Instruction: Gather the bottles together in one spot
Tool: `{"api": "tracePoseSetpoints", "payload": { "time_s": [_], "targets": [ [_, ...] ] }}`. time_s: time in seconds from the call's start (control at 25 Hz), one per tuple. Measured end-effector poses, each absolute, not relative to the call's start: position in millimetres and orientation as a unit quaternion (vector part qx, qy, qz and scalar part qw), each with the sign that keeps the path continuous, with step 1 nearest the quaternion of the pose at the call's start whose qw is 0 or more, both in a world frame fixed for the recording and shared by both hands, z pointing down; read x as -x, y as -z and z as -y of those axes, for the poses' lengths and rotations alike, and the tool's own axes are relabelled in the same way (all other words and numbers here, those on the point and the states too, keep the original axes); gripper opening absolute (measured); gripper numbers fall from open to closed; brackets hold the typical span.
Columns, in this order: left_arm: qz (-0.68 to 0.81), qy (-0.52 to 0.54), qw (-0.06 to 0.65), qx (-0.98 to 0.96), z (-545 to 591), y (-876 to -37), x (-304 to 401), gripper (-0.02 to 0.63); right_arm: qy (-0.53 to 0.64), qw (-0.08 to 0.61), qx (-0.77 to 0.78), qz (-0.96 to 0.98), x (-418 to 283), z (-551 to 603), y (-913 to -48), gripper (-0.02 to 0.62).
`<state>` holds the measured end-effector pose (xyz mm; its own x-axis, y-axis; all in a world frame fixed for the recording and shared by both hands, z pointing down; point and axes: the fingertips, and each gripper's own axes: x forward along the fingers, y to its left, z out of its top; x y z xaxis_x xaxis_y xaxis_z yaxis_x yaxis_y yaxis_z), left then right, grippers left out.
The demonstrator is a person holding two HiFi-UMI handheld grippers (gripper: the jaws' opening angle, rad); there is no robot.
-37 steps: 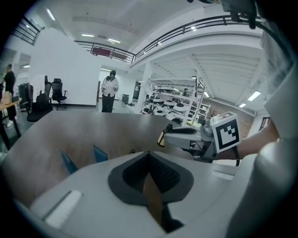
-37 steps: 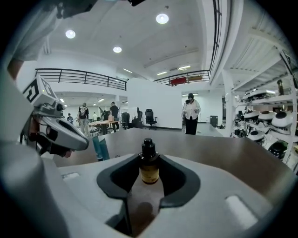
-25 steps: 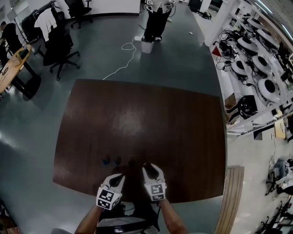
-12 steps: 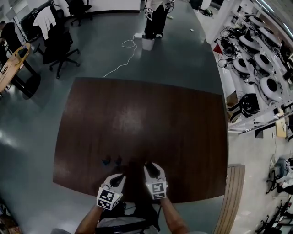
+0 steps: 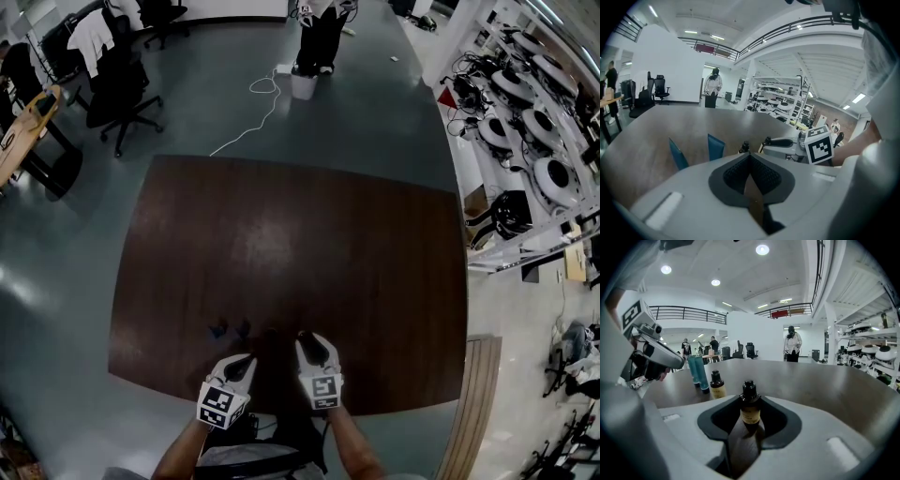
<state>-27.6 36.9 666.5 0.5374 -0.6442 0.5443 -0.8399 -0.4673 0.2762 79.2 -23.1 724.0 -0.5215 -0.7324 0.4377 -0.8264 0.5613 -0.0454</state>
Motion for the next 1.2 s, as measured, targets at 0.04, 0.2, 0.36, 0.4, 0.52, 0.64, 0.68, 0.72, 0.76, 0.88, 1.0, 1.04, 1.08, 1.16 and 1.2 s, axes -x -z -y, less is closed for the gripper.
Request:
{"api": "tracePoseSetpoints", "payload": {
  "time_s": [0.04,0.2,0.36,0.4,0.52,0.64,0.68,0.72,0.76,0.88,1.0,1.04,1.08,1.16,1.2],
  "targets": [
    [0.444,-0.186,0.263,-0.836,-37.6,-667.0,28.8,0.001,-0.126,0.185,-0.453,0.863,-78.8,22.9,-724.2,0.130],
    [0.446,-0.187,0.265,-0.834,-39.8,-666.1,34.3,0.000,-0.132,0.175,-0.463,0.859,-77.2,21.8,-723.3,0.219],
    [0.446,-0.186,0.264,-0.835,-42.5,-665.3,38.9,0.000,-0.132,0.179,-0.467,0.856,-72.5,18.6,-723.9,0.259],
    [0.446,-0.185,0.264,-0.835,-43.0,-664.9,39.3,0.000,-0.132,0.180,-0.467,0.856,-71.6,17.8,-723.7,0.259],
    [0.446,-0.184,0.262,-0.836,-44.3,-664.1,33.8,0.000,-0.131,0.179,-0.467,0.856,-78.2,14.9,-717.9,0.259],
    [0.448,-0.181,0.258,-0.837,-45.3,-659.7,33.0,0.000,-0.137,0.170,-0.470,0.855,-82.3,9.2,-706.9,0.244],
    [0.448,-0.179,0.257,-0.837,-46.0,-657.9,34.1,0.000,-0.139,0.168,-0.470,0.855,-81.7,6.4,-703.6,0.234],
    [0.449,-0.178,0.256,-0.838,-46.9,-656.3,34.8,0.000,-0.140,0.167,-0.469,0.856,-81.1,3.4,-700.2,0.213],
    [0.449,-0.177,0.254,-0.838,-47.9,-654.7,35.0,0.000,-0.142,0.165,-0.468,0.857,-80.8,0.6,-696.8,0.181],
    [0.451,-0.171,0.246,-0.841,-48.3,-648.9,35.1,0.000,-0.143,0.158,-0.469,0.857,-80.2,-4.5,-688.0,0.066],
    [0.455,-0.164,0.237,-0.843,-48.0,-641.0,36.2,0.000,-0.146,0.151,-0.472,0.856,-79.1,-7.3,-680.4,0.002],
    [0.455,-0.161,0.234,-0.844,-47.7,-637.7,36.6,0.000,-0.146,0.150,-0.473,0.856,-78.9,-7.9,-677.4,0.002],
    [0.456,-0.159,0.231,-0.845,-47.3,-634.0,37.3,0.000,-0.144,0.149,-0.473,0.856,-78.6,-8.6,-674.2,0.002],
    [0.460,-0.154,0.225,-0.845,-45.7,-625.0,41.0,0.000,-0.142,0.150,-0.472,0.857,-77.0,-10.7,-668.5,0.002],
    [0.461,-0.151,0.222,-0.846,-44.5,-619.8,44.1,0.000,-0.144,0.150,-0.470,0.858,-74.4,-12.0,-664.5,0.002]
  ]
}}
